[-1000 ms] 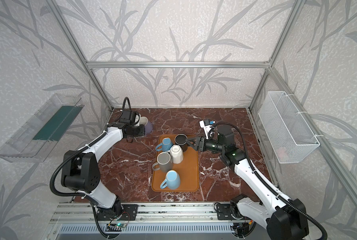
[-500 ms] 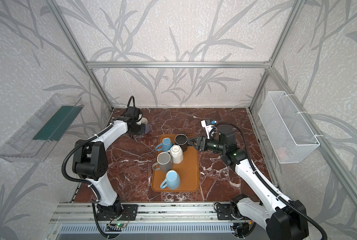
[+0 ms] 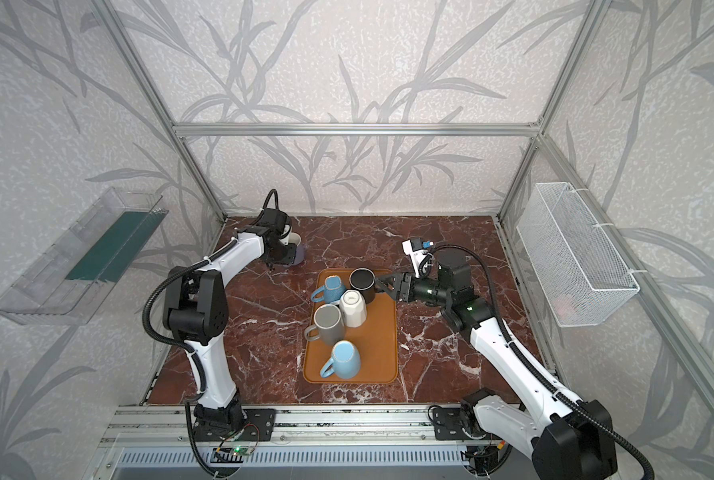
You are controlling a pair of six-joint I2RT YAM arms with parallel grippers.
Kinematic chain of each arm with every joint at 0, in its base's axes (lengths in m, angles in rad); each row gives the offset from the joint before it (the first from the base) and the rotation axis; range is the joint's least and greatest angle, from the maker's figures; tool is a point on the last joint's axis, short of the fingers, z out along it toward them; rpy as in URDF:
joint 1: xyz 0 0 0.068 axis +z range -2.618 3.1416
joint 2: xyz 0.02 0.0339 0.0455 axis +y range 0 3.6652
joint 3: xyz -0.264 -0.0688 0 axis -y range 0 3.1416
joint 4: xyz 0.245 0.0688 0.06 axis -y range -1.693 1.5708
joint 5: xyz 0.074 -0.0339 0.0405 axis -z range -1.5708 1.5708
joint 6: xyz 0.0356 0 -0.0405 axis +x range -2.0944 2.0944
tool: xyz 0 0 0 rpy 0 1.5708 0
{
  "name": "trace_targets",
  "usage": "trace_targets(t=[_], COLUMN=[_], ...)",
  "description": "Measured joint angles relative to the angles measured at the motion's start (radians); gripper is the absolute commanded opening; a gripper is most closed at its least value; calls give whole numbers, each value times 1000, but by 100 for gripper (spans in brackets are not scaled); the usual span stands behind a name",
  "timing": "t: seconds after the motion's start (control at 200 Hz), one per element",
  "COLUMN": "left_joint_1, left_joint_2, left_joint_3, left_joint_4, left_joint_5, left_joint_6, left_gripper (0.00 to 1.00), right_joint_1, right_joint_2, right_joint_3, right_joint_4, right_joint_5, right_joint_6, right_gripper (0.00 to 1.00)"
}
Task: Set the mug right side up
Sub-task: 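Release the lavender mug with the left gripper while the right gripper nears the black mug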
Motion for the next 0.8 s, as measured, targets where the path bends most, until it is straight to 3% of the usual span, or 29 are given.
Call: trace_targets(t=[0.55, 0.8], left_joint_1=[-10, -23], left_joint_2=[68, 79], left_joint_3=[52, 63], left_joint_4=[21, 23], left_joint_5=[-12, -20], left_joint_6=[-8, -21], left_gripper=[0, 20], right_joint_1=[0, 0], right_joint_2=[3, 4], right_joint_3=[0, 0], right_joint_4=[-1, -8], right_joint_5=[0, 0], right_joint_6=[0, 0], right_gripper=[58, 58])
